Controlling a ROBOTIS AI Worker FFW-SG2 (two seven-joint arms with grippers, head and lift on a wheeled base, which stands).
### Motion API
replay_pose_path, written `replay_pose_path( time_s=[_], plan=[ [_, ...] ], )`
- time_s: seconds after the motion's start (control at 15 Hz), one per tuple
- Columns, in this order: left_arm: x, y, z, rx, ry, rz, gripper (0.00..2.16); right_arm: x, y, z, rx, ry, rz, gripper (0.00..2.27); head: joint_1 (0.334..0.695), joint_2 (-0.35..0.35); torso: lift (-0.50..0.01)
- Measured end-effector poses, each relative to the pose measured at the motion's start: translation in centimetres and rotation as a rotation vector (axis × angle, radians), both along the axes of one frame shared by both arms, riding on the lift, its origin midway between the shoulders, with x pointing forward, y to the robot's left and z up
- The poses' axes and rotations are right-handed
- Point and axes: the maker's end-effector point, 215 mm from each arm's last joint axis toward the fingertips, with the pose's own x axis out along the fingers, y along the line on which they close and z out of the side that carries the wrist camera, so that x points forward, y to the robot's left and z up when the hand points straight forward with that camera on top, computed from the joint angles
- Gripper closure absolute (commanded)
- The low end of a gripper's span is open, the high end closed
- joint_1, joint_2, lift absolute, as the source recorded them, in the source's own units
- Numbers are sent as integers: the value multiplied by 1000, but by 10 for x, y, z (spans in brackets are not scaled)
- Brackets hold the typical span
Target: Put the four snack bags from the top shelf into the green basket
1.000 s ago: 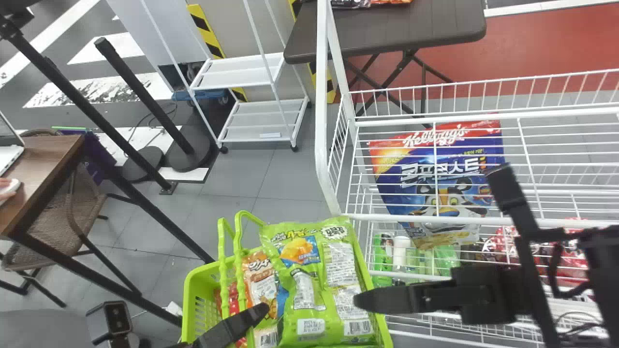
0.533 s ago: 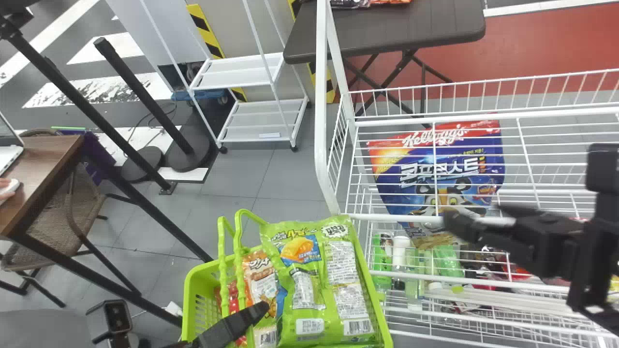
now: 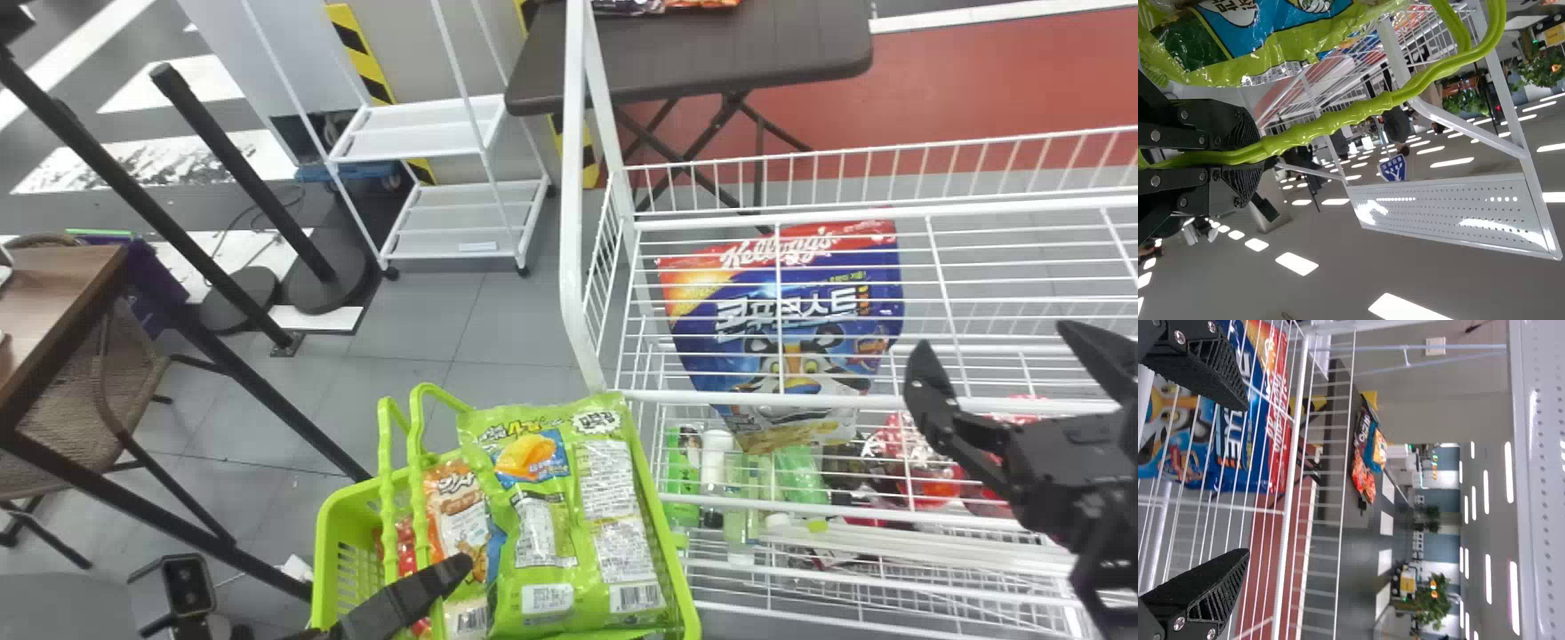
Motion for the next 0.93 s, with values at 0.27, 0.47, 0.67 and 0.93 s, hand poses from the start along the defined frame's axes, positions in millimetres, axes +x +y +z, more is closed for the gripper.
replay_pose_path(
  time_s=[0.27, 0.47, 0.67, 0.93],
  plan=[
    [1, -3, 0, -5, 0, -6, 2145, -23, -16, -1, 29, -22, 17, 39, 695, 239, 0],
    [1, -3, 0, -6, 1, -6, 2145, -31, -31, -3, 38, -27, -2, 39, 695, 211, 0],
    [0, -4, 0, -8, 3, -8, 2142, -36, -32, -2, 45, -33, -4, 39, 695, 208, 0],
    [-1, -3, -1, -9, 8, -5, 2145, -41, -34, -1, 49, -44, -9, 43, 695, 210, 0]
  ],
)
